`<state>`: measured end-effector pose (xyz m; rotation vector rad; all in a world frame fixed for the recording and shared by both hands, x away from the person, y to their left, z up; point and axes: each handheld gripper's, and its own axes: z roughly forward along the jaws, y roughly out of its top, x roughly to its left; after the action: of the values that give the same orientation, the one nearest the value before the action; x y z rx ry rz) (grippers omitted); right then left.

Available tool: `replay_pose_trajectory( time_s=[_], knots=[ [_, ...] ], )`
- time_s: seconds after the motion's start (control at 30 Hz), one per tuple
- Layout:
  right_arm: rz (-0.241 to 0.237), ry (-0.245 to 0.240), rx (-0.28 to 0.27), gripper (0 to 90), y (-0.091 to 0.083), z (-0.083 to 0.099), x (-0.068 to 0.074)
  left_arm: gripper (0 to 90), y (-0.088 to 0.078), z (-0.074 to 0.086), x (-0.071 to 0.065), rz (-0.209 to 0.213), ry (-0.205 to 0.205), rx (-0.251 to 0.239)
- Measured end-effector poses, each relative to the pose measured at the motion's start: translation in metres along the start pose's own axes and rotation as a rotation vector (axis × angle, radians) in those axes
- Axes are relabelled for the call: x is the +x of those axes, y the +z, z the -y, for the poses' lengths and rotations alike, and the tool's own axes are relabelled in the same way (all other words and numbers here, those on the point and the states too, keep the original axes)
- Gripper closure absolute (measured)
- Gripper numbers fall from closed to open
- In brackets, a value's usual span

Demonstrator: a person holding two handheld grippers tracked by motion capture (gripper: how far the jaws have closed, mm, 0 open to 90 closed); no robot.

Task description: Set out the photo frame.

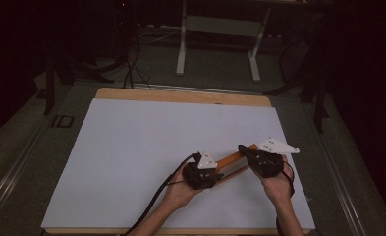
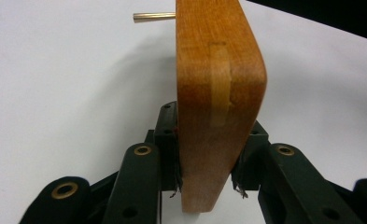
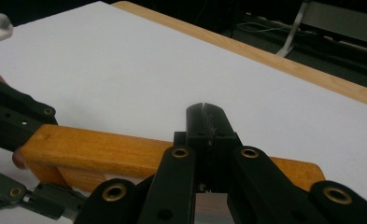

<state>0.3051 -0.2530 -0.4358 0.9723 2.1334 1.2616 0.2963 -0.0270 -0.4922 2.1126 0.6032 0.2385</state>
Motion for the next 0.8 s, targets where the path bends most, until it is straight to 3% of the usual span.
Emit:
replay_pose_trajectory(
  time_s=[0.13,0.17,0.27,0.3,0.4,0.53,0.8],
  knots=[
    [0.002,0.003,-0.003,90.0,-0.002,0.000,-0.001,68.9,-0.009,-0.009,0.007,0.031,0.017,0.010],
    [0.003,0.006,-0.006,90.0,-0.003,0.000,-0.002,68.9,-0.014,-0.015,0.010,0.043,0.044,0.022],
    [0.004,0.004,-0.010,90.0,-0.004,-0.001,-0.002,68.9,-0.021,-0.021,0.013,0.051,0.066,0.028],
    [0.010,0.000,-0.015,90.0,-0.005,-0.002,-0.002,68.9,-0.029,-0.028,0.016,0.060,0.090,0.030],
    [0.012,-0.002,-0.020,89.9,-0.006,-0.003,-0.002,69.0,-0.041,-0.037,0.019,0.073,0.098,0.015],
    [0.002,-0.006,-0.024,89.9,-0.007,-0.004,-0.001,69.0,-0.052,-0.044,0.024,0.095,0.100,0.011],
    [-0.045,-0.057,-0.014,83.0,-0.006,-0.007,0.007,69.0,-0.075,-0.058,0.035,0.163,0.185,0.051]
  ],
)
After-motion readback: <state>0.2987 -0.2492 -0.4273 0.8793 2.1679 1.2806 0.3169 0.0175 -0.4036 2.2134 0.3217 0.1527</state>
